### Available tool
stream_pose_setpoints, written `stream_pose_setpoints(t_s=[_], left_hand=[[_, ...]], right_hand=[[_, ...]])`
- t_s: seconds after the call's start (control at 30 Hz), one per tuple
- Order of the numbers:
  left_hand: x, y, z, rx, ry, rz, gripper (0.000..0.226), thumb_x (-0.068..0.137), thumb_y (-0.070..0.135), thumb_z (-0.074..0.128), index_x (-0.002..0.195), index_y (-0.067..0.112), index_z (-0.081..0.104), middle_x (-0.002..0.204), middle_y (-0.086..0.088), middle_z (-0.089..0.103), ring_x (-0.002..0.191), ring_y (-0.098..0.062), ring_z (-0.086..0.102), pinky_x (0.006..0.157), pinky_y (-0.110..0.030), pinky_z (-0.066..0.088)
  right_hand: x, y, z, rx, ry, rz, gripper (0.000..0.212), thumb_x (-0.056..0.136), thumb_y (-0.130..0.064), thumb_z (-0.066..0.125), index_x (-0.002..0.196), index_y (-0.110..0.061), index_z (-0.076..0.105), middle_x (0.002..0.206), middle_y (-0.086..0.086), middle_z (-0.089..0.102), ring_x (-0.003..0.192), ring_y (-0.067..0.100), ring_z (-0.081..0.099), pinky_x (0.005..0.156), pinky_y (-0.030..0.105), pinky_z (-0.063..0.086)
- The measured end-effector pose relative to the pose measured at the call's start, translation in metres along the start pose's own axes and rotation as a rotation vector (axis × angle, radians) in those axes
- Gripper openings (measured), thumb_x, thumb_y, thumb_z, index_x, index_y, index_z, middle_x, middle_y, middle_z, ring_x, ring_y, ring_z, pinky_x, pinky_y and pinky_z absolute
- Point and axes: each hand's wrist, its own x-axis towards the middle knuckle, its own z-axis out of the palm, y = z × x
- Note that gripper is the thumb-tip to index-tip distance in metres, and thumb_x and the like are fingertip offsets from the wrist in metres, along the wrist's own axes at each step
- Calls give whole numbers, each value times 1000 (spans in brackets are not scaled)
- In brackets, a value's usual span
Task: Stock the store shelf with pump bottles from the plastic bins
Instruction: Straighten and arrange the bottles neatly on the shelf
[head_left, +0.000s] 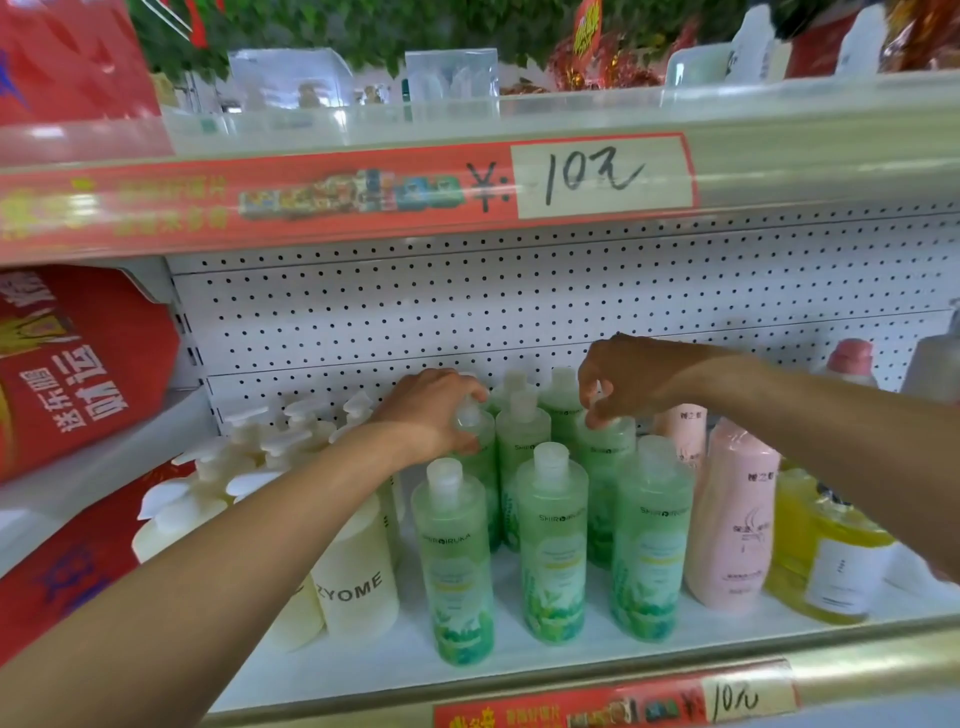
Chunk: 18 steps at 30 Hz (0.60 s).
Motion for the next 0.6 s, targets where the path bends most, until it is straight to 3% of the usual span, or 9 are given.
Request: stream_pose_setpoints(t_s=[0.1, 0.2, 0.43, 0.6], left_hand=[[1, 0, 0, 7, 3, 2, 60, 80, 38, 76, 134, 32, 51, 133, 4, 52, 116, -20, 49, 87, -29, 35], [1, -2, 1, 7, 6, -2, 60, 80, 39, 76, 135, 33, 51, 132, 5, 52, 116, -21, 50, 91, -31, 37], [1, -6, 2, -21, 26, 28, 60, 79, 40, 77, 133, 33, 53, 125, 6, 54, 111, -19, 50, 84, -28, 33], [2, -7, 4, -36, 31, 37, 59, 80, 40, 77, 133, 33, 53, 115, 8, 50, 105, -15, 46, 83, -27, 33]], right_hand=[[9, -2, 7, 8, 56, -2, 29, 85, -38, 67, 103, -16, 64, 104, -3, 58, 95, 20, 58, 70, 26, 42], [14, -5, 10, -2, 84, -19, 29, 85, -40, 66, 106, -20, 60, 107, -3, 54, 95, 20, 55, 74, 30, 41], [27, -4, 12, -13, 63, -41, 27, 85, -41, 66, 104, -23, 57, 110, 0, 55, 100, 23, 55, 85, 36, 46], [30, 0, 14, -20, 83, -63, 30, 86, -40, 64, 108, -21, 60, 104, -4, 49, 94, 20, 51, 77, 32, 41]])
